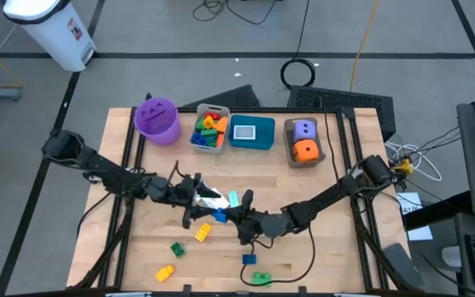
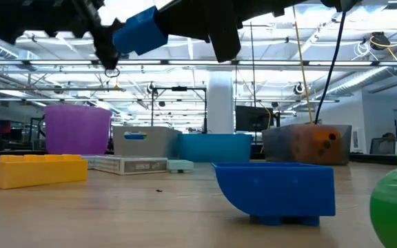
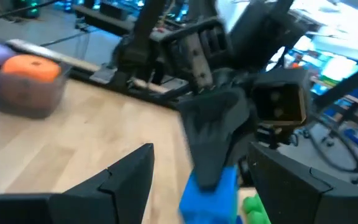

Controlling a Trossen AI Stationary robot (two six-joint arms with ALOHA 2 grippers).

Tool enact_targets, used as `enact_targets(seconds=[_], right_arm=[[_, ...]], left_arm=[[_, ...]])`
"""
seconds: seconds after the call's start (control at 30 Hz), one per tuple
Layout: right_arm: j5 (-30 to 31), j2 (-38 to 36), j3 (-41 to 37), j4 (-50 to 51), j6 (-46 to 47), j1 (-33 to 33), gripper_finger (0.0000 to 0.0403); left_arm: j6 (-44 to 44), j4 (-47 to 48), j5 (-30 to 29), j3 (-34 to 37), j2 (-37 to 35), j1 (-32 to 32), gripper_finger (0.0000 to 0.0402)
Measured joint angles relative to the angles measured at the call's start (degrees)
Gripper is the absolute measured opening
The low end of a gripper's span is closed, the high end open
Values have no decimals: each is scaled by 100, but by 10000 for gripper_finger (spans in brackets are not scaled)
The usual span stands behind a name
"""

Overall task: Pick & Place Toys
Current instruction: Put the blue game piece into the gray bin

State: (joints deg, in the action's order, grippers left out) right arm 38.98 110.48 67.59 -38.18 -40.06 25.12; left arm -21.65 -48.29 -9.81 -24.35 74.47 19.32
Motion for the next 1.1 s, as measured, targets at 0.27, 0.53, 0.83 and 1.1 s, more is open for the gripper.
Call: enact_targets(seconds=[0.27, 0.53, 0.83, 1.1], right_arm=[[352, 0, 0, -216, -279, 19, 2], [642, 0, 0, -569, -765, 128, 2], [898, 0, 0, -709, -972, 162, 2], [878, 0, 0, -707, -1019, 162, 4]], left_arm=[[-12, 6, 539, -360, 573, -169, 266], [-183, -2, 750, -368, 635, -274, 266], [-262, 11, 827, -368, 637, -274, 253], [-262, -3, 879, -368, 637, -274, 168]])
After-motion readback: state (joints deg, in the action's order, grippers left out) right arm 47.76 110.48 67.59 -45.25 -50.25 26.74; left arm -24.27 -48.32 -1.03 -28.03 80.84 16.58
